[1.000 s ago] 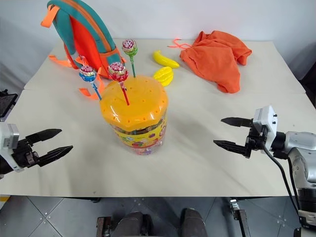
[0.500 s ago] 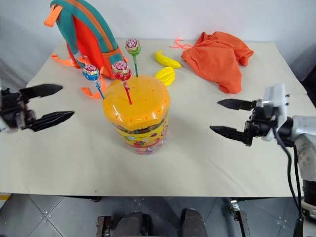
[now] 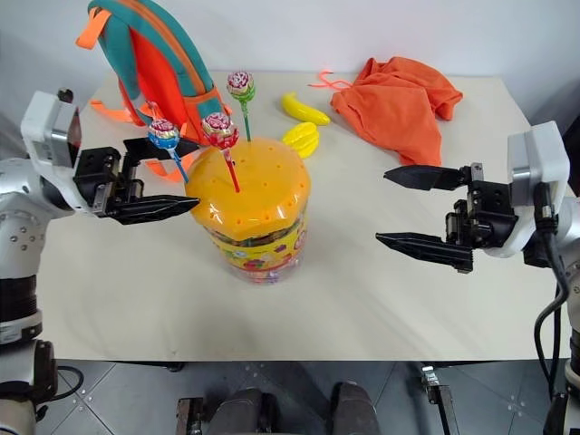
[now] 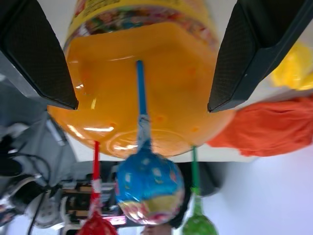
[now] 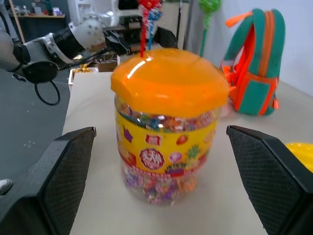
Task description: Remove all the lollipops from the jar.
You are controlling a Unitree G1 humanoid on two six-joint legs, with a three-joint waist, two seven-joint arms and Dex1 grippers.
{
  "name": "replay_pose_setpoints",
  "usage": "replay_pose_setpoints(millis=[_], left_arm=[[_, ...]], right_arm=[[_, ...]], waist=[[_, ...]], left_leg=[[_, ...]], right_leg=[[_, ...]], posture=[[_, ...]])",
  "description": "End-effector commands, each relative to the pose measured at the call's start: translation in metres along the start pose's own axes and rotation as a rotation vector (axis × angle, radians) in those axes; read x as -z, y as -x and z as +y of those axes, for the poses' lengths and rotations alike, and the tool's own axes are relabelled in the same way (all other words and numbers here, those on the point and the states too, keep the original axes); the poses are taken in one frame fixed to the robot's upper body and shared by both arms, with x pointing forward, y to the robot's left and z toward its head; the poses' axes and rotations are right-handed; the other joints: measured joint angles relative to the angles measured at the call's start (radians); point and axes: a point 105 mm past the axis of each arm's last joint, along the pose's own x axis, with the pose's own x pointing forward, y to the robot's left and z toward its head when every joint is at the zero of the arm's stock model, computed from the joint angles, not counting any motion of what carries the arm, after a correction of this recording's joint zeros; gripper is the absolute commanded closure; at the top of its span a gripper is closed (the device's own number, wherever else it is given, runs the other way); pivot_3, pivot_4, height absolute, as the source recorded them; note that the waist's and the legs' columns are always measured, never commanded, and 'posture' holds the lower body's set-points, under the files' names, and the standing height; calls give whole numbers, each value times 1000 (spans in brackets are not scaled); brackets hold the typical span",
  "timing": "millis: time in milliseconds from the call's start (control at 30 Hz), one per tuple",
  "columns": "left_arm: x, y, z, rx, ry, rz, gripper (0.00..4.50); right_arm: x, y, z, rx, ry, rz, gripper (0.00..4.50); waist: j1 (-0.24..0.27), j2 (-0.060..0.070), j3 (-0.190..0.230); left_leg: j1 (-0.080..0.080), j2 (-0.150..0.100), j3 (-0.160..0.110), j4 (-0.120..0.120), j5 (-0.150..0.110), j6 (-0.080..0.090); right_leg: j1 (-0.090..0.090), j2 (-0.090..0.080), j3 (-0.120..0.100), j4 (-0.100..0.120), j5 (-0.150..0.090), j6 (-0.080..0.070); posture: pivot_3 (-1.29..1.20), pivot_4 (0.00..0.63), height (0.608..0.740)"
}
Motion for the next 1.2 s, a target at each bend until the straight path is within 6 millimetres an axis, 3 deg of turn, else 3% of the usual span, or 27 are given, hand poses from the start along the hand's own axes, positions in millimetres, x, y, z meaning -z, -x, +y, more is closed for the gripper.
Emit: replay_pose_setpoints(millis=[33,333,400,667,833,1000,1100,1200], left_arm=[[-10,4,0,22,-36,-1,871],[-17,2,2,42,-51,-19,3700],[-27,0,5,31,-73,-55,4351],[-75,-4,17,-84,-180,-167,4434],[-85,11,30,-249,-186,-132,4434],[-65,54,51,-603,-44,84,4434],[-29,94,52,-862,162,326,4434],[15,140,38,-1091,397,554,4434]], right_arm=[[-10,-2,4,1,70,-9,0],[-9,-1,10,-29,64,-19,0],[-10,0,10,-40,66,-31,0],[-8,0,1,-43,77,-28,0],[-7,0,-2,-49,78,-34,0],[-6,-1,-5,-69,72,-33,0],[-3,-2,-9,-74,66,-30,0],[0,-5,-12,-81,60,-35,0]], waist=[[-1,0,0],[0,0,0],[-1,0,0],[-1,-2,1],[-5,-2,1],[-6,-2,1],[-7,-2,1],[-6,-2,1]], left_leg=[[0,0,0,0,0,0],[0,-1,-1,0,0,0],[0,-1,-1,0,0,0],[-1,-1,-11,1,0,0],[-1,-1,-13,1,0,0],[-1,-2,-14,0,0,0],[-1,-2,-15,0,0,0],[-1,-2,-15,0,0,0]], right_leg=[[0,0,0,0,0,0],[0,0,-1,0,0,0],[0,0,-1,0,0,0],[1,-1,-2,0,0,0],[1,-1,-3,1,0,0],[1,-1,-3,1,0,0],[1,-1,-3,1,0,0],[0,-1,-3,1,0,0]], posture=[[0,150,740],[0,150,740],[0,150,740],[0,150,740],[0,150,740],[0,150,740],[0,150,740],[0,150,740]])
